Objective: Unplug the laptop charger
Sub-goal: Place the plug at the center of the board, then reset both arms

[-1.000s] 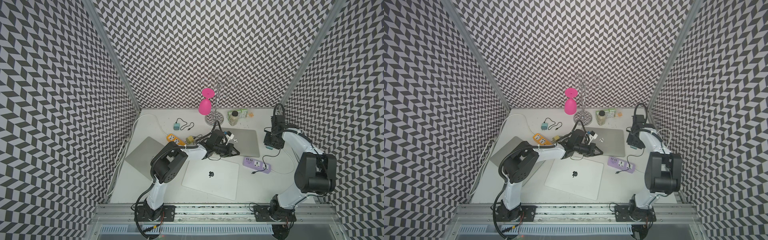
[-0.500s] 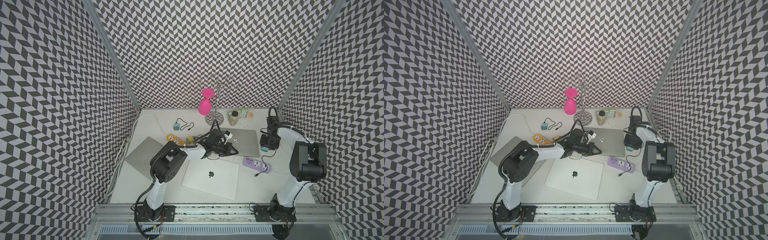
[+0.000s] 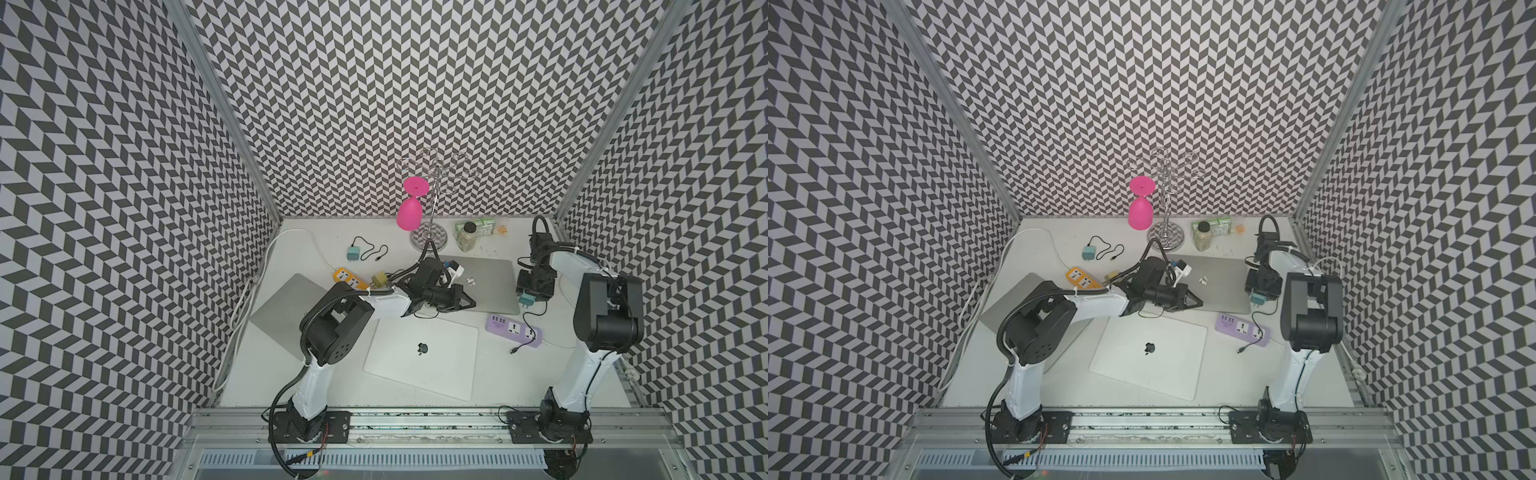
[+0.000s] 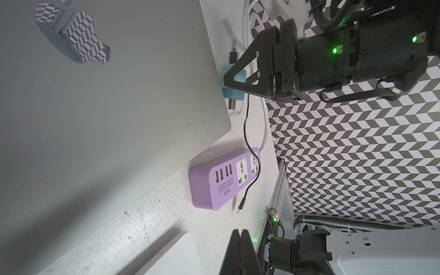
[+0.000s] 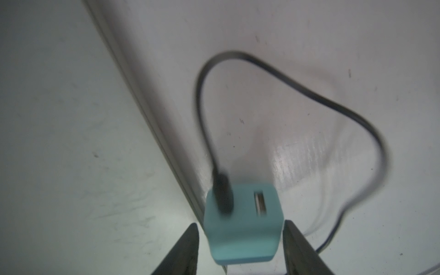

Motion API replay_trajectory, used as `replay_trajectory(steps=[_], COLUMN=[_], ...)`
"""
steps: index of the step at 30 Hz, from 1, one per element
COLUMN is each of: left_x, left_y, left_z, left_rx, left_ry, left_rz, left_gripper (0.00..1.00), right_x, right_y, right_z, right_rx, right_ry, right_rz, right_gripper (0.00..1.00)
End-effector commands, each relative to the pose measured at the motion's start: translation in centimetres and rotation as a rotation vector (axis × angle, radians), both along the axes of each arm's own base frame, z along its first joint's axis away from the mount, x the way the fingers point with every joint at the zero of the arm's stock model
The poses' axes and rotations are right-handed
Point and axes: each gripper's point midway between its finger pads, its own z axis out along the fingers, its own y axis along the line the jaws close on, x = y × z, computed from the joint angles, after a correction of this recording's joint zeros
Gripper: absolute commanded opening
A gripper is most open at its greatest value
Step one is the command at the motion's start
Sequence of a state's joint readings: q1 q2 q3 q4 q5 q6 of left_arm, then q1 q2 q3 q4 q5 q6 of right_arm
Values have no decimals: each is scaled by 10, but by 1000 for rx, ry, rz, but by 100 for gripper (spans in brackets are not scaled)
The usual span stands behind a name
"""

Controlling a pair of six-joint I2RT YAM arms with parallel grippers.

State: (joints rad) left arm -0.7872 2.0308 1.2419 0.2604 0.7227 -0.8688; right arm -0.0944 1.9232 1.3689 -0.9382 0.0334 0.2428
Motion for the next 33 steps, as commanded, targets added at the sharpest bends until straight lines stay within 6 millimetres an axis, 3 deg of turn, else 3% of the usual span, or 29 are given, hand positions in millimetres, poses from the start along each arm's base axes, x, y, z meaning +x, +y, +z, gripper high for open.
replay_trajectory(steps=[1,8,13,14,16,17,18,19,20,21,25,27,30,33], left_x=[4,7,14,17,21,24,26,28,30,33,50,61,75,74], left_y=[2,5,12,15,22,27,31,37,43,50,86,114,171,231], left_z=[-5,-3,15,21,32,38,42,46,50,52,72,90,123,150], left_rx=[2,2,-9,-5,2,3,5,5,6,10,49,77,105,157], left_ry=[4,-1,-54,-75,-112,-131,-144,-157,-160,-159,-246,-357,-564,-800], left_rz=[6,16,30,39,60,71,82,98,112,122,215,307,486,672], left_gripper=[0,0,0,5,24,42,52,59,75,99,99,99,100,99], right_x=[13,22,29,30,31,31,30,30,30,31,31,28,12,-14], right_y=[-5,-9,-10,-10,-10,-10,-10,-10,-10,-9,0,6,18,14], right_z=[1,16,71,86,114,128,139,151,163,174,211,218,231,231], right_rx=[-18,-36,-63,-73,-84,-93,-100,-106,-114,-111,-82,-76,-97,-182], right_ry=[-27,-72,-241,-290,-385,-432,-472,-513,-556,-598,-813,-931,-1167,-1392], right_rz=[4,6,18,22,33,39,43,50,55,54,54,75,117,84], right_gripper=[58,57,64,68,80,92,100,99,99,99,99,99,99,99])
